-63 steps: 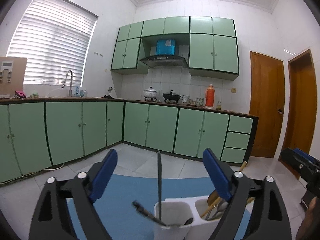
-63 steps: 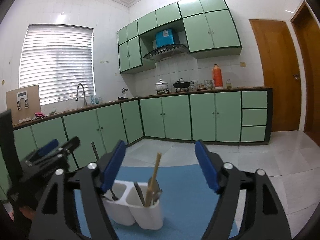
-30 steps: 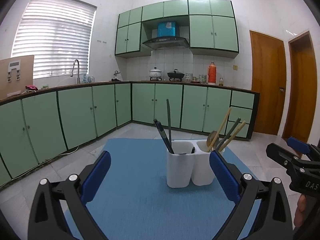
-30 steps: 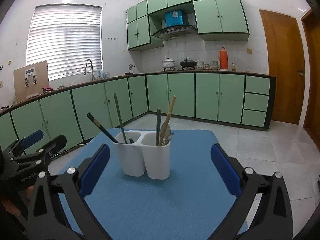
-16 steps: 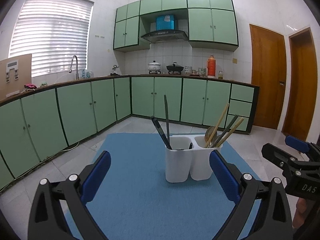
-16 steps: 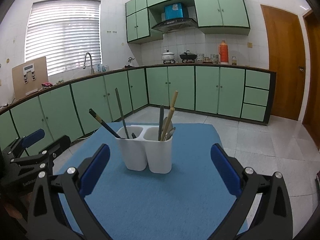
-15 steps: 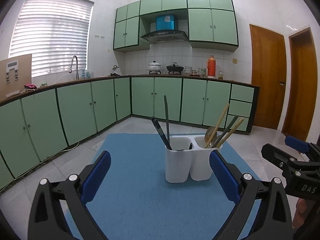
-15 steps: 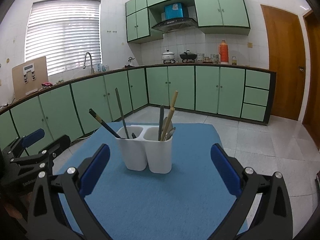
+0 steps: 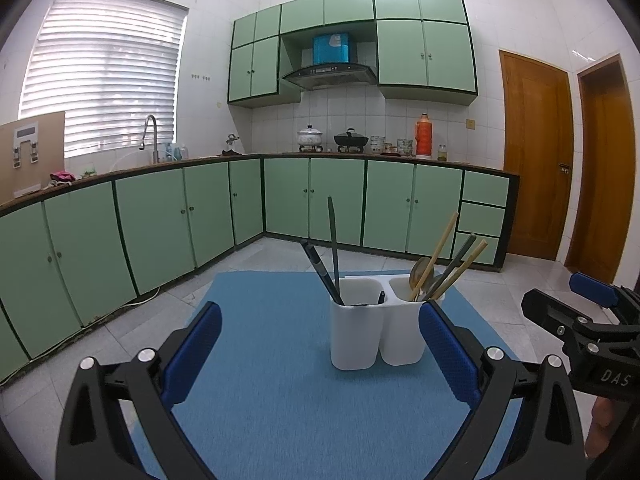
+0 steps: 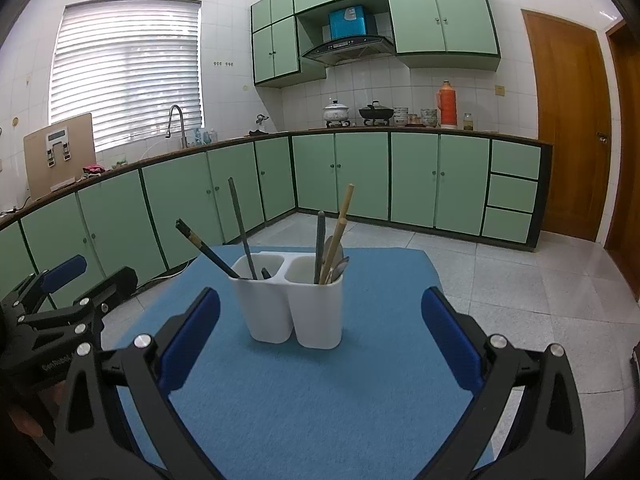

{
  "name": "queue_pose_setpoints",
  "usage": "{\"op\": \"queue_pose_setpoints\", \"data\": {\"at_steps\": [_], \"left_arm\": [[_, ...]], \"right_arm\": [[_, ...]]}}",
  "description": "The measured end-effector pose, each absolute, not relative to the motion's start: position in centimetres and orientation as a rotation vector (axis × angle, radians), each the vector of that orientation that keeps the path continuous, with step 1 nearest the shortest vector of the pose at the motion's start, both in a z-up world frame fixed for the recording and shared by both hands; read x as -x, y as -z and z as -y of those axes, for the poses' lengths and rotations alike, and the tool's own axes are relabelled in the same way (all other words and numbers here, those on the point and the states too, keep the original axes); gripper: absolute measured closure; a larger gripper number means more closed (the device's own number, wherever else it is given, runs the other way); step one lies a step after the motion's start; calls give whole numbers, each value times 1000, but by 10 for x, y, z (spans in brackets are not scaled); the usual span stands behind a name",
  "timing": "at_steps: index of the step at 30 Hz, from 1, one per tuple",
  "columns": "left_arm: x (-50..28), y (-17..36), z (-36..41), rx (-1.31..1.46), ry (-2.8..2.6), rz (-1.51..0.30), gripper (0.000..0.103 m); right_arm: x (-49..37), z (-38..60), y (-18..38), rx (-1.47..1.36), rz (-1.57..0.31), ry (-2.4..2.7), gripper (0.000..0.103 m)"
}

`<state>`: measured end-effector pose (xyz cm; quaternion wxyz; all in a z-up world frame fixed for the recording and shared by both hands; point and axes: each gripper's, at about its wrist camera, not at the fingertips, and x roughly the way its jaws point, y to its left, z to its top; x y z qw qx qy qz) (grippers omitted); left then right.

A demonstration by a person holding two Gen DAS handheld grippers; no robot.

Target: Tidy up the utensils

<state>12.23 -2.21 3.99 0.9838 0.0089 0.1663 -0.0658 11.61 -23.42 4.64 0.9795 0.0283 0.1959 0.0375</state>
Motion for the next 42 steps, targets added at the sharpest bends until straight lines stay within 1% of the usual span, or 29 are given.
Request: {"op": "queue_pose_setpoints", "data": {"at_steps": [42], "left_arm": [[-123, -46, 17, -12, 125, -320, 6]], "right_arm": [[-116, 233, -46, -42, -386, -87, 5]]}}
